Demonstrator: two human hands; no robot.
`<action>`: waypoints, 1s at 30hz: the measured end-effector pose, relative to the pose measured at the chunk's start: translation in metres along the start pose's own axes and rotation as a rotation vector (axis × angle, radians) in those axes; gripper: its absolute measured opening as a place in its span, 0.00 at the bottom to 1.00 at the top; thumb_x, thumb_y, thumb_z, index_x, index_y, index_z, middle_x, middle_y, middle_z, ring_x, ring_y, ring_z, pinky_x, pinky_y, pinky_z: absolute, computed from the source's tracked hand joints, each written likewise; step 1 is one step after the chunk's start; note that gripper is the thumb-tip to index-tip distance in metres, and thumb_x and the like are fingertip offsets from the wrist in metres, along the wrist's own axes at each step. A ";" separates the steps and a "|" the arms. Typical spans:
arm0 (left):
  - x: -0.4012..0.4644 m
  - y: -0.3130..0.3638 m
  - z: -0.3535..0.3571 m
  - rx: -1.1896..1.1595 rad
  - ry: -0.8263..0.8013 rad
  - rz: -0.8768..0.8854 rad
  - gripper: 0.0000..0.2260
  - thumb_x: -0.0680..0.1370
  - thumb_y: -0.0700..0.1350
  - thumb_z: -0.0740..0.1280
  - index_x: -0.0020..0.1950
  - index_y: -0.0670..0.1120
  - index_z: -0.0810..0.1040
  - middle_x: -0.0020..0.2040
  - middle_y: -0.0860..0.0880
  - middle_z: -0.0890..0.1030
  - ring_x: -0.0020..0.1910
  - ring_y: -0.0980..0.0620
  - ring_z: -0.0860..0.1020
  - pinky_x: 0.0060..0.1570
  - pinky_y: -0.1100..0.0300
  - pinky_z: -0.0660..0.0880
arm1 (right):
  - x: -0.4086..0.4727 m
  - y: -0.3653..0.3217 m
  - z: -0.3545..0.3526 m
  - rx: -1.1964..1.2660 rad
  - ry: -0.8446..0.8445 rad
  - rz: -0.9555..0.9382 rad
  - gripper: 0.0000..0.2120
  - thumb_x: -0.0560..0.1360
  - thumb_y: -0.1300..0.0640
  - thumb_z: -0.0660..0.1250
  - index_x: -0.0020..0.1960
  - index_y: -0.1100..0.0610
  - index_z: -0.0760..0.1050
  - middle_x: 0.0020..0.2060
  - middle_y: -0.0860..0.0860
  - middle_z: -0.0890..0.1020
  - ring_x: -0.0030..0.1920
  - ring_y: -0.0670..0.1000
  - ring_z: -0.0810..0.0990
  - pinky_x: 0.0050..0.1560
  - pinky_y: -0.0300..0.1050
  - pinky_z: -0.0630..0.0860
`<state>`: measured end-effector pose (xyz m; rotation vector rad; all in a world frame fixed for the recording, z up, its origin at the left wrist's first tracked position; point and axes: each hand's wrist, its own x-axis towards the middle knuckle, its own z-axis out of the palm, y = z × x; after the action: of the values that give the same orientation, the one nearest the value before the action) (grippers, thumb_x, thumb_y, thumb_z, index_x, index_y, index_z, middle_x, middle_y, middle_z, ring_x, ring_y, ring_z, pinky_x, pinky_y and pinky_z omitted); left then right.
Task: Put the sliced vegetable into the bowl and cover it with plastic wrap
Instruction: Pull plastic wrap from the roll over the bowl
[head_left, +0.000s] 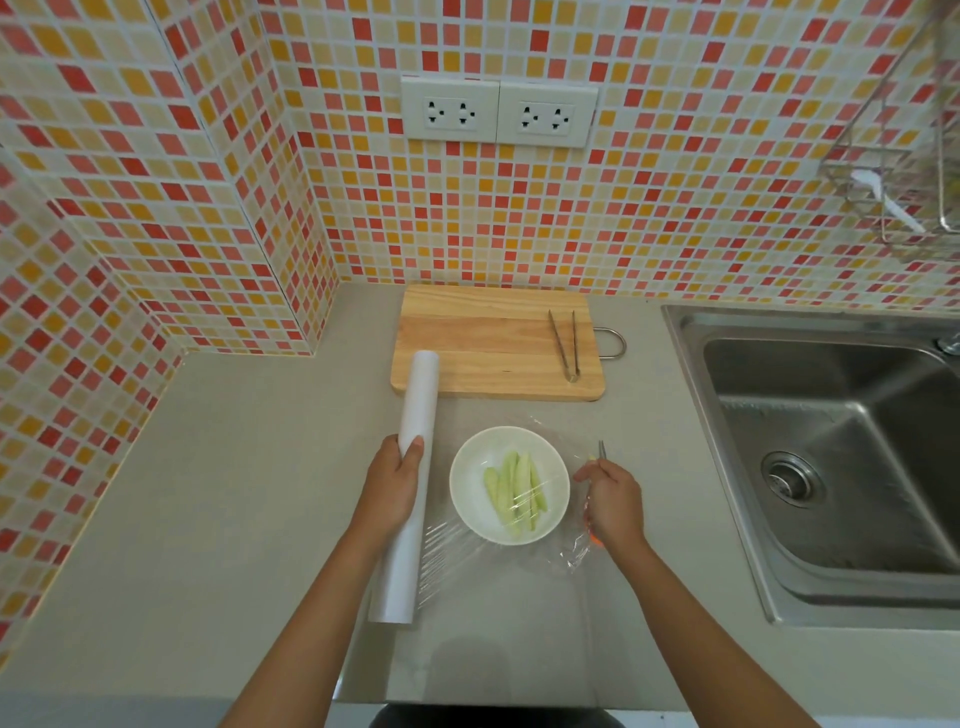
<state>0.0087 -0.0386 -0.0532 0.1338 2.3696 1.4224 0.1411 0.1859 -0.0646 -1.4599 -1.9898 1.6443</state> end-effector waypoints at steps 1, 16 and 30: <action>0.000 0.000 0.000 0.006 0.000 0.000 0.12 0.82 0.53 0.56 0.50 0.45 0.71 0.41 0.51 0.74 0.39 0.56 0.74 0.36 0.60 0.67 | 0.000 0.000 0.000 0.010 0.008 0.013 0.13 0.70 0.58 0.59 0.30 0.52 0.78 0.24 0.45 0.74 0.26 0.54 0.72 0.31 0.42 0.67; -0.007 0.009 -0.001 0.058 0.022 0.044 0.13 0.82 0.52 0.56 0.51 0.42 0.71 0.41 0.50 0.74 0.38 0.54 0.73 0.35 0.59 0.67 | -0.005 -0.017 -0.016 -0.379 0.388 -0.297 0.12 0.80 0.56 0.57 0.45 0.60 0.75 0.40 0.53 0.79 0.42 0.57 0.77 0.38 0.46 0.68; -0.006 0.008 0.000 0.072 0.030 0.044 0.13 0.82 0.52 0.56 0.52 0.43 0.71 0.42 0.51 0.74 0.39 0.55 0.73 0.35 0.62 0.66 | -0.034 -0.004 0.036 -0.061 -0.132 -0.510 0.18 0.82 0.61 0.53 0.71 0.60 0.67 0.69 0.52 0.72 0.71 0.49 0.68 0.73 0.47 0.63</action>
<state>0.0137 -0.0362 -0.0452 0.1856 2.4577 1.3690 0.1319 0.1374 -0.0600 -0.7733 -2.2533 1.4887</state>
